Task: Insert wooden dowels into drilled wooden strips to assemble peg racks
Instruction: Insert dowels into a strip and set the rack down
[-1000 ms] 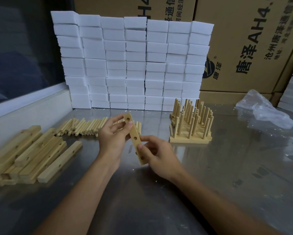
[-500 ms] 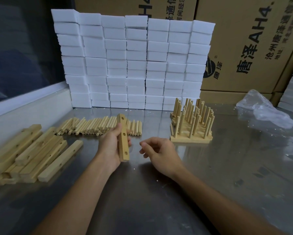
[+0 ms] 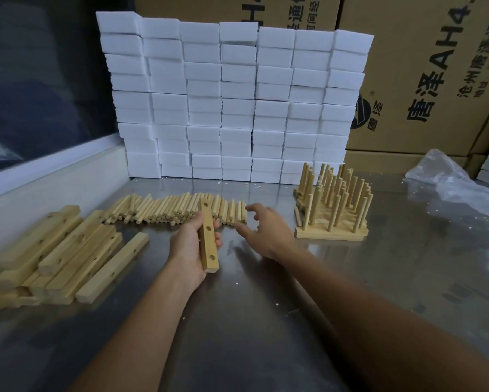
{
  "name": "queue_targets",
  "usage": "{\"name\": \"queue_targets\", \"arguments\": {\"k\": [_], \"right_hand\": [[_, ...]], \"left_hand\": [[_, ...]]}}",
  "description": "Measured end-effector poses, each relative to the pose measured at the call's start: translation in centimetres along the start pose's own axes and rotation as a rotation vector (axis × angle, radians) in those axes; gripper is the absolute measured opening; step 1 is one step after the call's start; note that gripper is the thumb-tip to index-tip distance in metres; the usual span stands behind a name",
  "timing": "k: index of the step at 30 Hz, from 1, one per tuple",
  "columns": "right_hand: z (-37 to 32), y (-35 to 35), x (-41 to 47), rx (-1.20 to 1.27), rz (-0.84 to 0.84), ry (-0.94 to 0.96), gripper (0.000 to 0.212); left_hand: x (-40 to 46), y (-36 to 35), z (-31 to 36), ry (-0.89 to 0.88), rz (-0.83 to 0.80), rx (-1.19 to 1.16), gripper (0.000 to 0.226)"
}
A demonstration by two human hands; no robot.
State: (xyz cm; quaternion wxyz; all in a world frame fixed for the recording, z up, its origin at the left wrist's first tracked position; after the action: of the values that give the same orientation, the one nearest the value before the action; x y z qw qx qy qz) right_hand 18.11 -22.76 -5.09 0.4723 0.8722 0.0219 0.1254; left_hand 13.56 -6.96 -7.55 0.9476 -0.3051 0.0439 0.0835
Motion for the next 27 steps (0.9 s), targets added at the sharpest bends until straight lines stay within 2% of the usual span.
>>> {"name": "queue_targets", "arguments": {"k": [3,6,14,22,27], "right_hand": [[-0.3,-0.9,1.3,-0.152,-0.043,0.005,0.057],[-0.6,-1.3,1.9,-0.271,-0.049,0.01,0.046],[-0.5,0.2,1.7,-0.149,0.101,-0.014,0.016],[0.5,5.0,-1.0,0.236,0.367,-0.047,0.015],[1.8,6.4,-3.2,0.749,0.313,-0.087,0.011]], "left_hand": [[0.0,-0.1,0.0,0.001,-0.011,-0.018,0.03],[-0.1,-0.1,0.0,0.009,-0.007,-0.012,0.029],[0.0,0.0,0.0,0.016,-0.017,-0.017,0.029],[-0.2,-0.1,0.1,0.014,-0.014,0.034,0.03],[-0.4,-0.2,0.2,0.008,-0.013,0.069,0.032]]}}
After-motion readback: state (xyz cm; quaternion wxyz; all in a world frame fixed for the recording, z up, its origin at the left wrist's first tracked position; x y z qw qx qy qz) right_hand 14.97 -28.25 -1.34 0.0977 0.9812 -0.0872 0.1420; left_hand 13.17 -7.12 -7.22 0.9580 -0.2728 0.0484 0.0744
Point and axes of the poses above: each hand's wrist, its own x-axis towards the middle knuckle, its own y-axis out of the back of the hand, z = x × y, the point moved 7 cm from there along x, towards the middle knuckle, and after that the axes turned 5 degrees about -z, right-handed, at the moved point
